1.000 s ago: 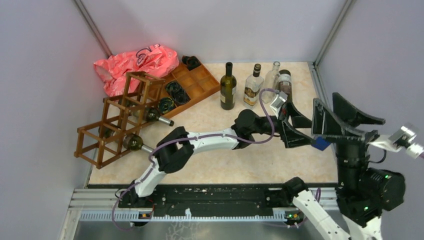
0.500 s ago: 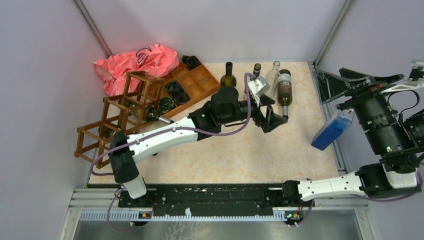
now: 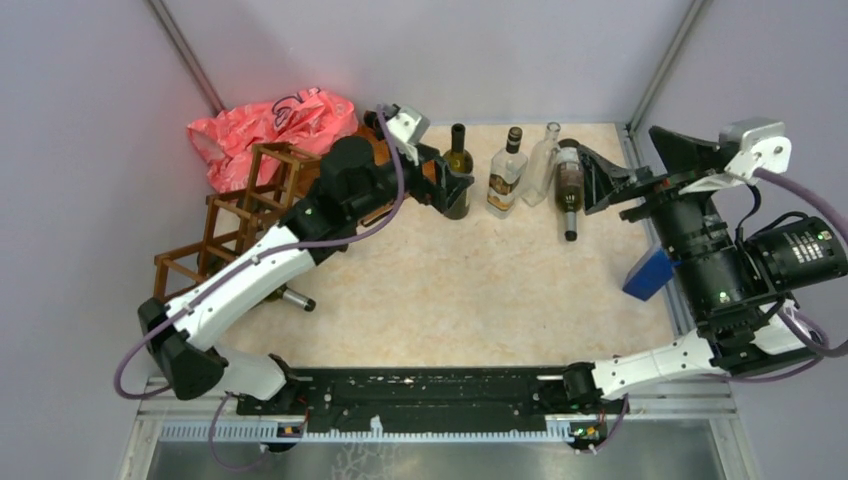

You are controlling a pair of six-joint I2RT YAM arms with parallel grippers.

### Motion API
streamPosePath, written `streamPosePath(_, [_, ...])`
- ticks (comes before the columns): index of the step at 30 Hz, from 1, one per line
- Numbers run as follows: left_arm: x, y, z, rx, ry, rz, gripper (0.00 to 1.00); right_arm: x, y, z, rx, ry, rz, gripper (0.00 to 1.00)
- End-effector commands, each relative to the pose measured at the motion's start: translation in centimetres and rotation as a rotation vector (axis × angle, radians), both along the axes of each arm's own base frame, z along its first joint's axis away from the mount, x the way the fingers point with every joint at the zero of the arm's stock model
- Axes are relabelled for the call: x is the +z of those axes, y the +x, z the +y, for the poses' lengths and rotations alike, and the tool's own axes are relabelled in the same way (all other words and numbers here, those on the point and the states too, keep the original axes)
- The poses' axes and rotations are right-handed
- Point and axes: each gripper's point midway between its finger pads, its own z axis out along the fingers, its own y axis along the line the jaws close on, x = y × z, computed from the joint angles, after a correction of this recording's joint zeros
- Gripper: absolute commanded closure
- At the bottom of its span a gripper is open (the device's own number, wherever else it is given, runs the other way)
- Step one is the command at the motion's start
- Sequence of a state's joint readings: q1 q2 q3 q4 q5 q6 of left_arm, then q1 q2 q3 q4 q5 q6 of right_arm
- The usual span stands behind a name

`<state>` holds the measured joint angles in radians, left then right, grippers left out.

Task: Put the wine bottle on the wine rack
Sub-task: Pick up the wine bottle from the center of the board.

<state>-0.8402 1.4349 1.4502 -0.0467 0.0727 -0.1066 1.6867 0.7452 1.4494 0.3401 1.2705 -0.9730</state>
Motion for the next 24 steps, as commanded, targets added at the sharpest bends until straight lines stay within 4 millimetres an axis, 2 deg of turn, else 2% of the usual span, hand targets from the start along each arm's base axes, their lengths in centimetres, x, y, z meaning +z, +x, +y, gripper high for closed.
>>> streamPosePath(1, [0.7, -0.7, 2.1, 0.023, -0.005, -0.053, 0.02, 4.0, -1.7, 4.7, 0.127, -0.063, -0.245, 0.01])
streamPosePath(4, [1.2, -0.7, 3.7, 0.060, -0.007, -0.067, 0.02, 6.3, -2.2, 7.5, 0.123, -0.115, -0.311, 0.01])
streamPosePath(6, [1.4, -0.5, 4.7, 0.082, -0.010, -0.077, 0.02, 6.5, -0.7, 9.3, 0.086, -0.161, -0.280, 0.01])
streamPosePath(7, [1.6, -0.5, 5.2, 0.091, -0.019, -0.086, 0.02, 6.5, 1.1, 10.2, 0.076, -0.165, -0.260, 0.01])
streamPosePath(8, [1.4, -0.4, 5.6, 0.098, -0.018, -0.086, 0.02, 5.8, 4.4, 10.6, 0.033, -0.191, -0.224, 0.01])
streamPosePath(9, [1.4, -0.4, 6.0, 0.105, -0.019, -0.086, 0.02, 5.1, 6.5, 12.2, 0.054, -0.199, -0.191, 0.01])
streamPosePath(10, [1.5, -0.3, 6.4, 0.114, -0.022, -0.087, 0.02, 4.2, 8.7, 12.8, 0.013, -0.210, -0.154, 0.01])
streamPosePath(13, [1.9, -0.5, 7.8, 0.140, -0.026, -0.100, 0.02, 2.0, 13.0, 14.3, -0.014, -0.229, -0.070, 0.01])
streamPosePath(16, [2.0, -0.2, 9.1, 0.167, -0.020, -0.125, 0.02, 1.9, 15.6, 12.6, -0.023, -0.147, -0.039, 0.01])
streamPosePath(18, [1.6, 0.4, 9.7, 0.165, -0.014, -0.120, 0.02, 0.8, 17.8, 10.8, -0.024, -0.106, 0.008, 0.01])
streamPosePath(21, [1.5, 1.4, 10.0, 0.139, -0.026, -0.089, 0.02, -3.4, 20.9, 9.8, -0.029, -0.106, 0.147, 0.01])
streamPosePath(24, [1.1, 2.0, 10.1, 0.121, -0.014, -0.057, 0.02, -8.1, 21.6, 9.9, -0.037, -0.133, 0.252, 0.02])
